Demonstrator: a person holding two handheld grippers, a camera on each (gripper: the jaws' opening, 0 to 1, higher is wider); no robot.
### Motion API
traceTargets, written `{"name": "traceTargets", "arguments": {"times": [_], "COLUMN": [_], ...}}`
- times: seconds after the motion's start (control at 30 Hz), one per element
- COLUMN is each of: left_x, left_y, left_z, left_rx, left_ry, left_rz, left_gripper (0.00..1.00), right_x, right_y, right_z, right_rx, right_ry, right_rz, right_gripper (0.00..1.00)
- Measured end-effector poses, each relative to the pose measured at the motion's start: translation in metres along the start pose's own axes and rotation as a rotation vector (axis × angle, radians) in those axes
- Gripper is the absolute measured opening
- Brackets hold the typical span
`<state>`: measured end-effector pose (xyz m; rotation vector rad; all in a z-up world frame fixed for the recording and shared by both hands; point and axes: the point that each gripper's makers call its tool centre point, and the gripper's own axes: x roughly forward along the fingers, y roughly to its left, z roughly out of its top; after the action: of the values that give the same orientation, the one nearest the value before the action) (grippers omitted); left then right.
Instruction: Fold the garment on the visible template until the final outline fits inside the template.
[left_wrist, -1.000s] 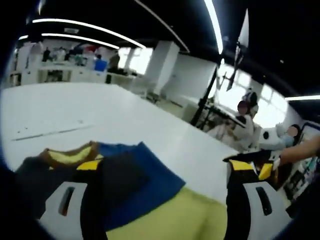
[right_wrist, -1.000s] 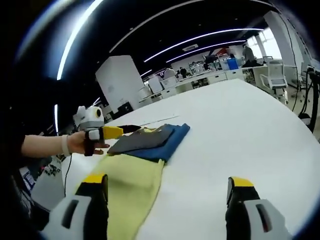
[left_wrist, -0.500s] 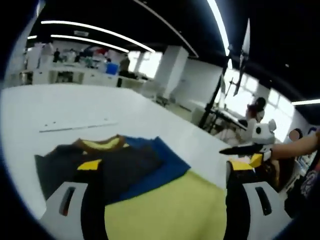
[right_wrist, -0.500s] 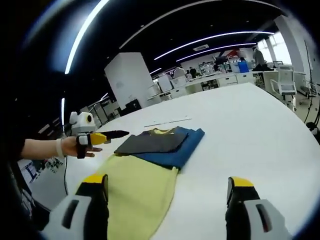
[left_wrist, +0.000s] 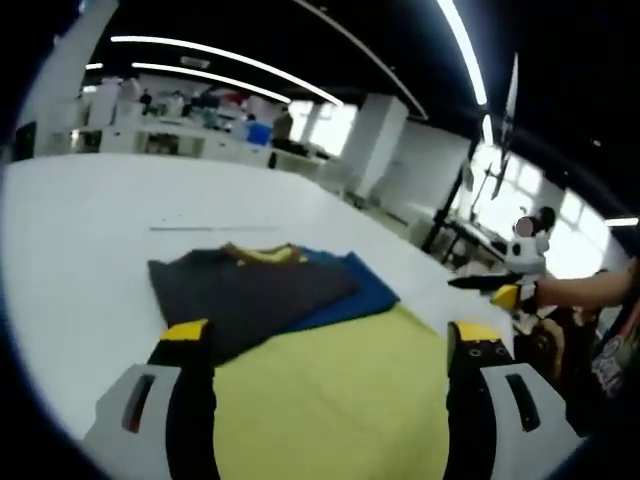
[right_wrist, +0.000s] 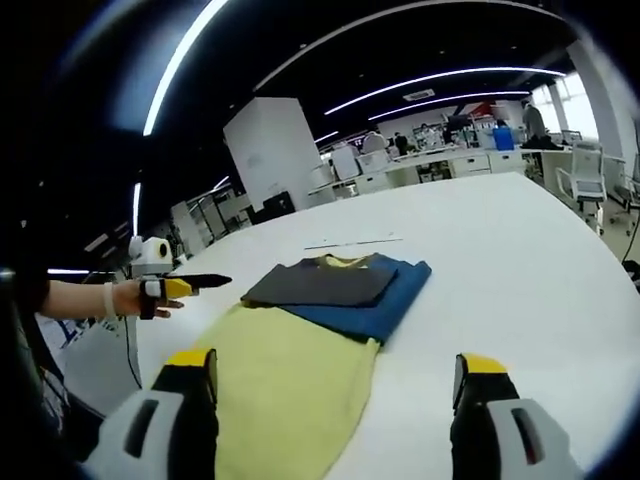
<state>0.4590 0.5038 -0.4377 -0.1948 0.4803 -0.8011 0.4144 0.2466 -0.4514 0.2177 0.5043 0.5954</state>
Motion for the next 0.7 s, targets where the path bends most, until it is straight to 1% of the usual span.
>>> {"name": "traceTargets", "arguments": {"times": [0.07,0.27,0.47,0.7], "left_x": [-0.012,-0.042,-0.061,-0.08], "left_y": [0.006,0.015,0.021,0.028], "left_z": [-0.004,-0.013,-0.024,-0.039], "left_rx": [-0.005,-0.02,-0.029,-0.045], "left_ry": [0.002,0.003,0.009,0.025], "left_rz": [0.029,0.073,0.105,0.132], "left_gripper": [0.93,0.92,0.91,0.89], "right_x": [0.0,-0.003,-0.006,-0.017], "right_y": [0.001,0.006,0.009,0.011], "right_z": [-0.001,-0.004,-0.008,-0.022], "right_rx": [0.0,-0.006,-0.009,0.0], "right_ry": [0.003,0.007,0.012,0.033], "right_rz": [0.001,0.004,0.003,0.0], "right_gripper": [0.99,0.99,0.98,0.97]}}
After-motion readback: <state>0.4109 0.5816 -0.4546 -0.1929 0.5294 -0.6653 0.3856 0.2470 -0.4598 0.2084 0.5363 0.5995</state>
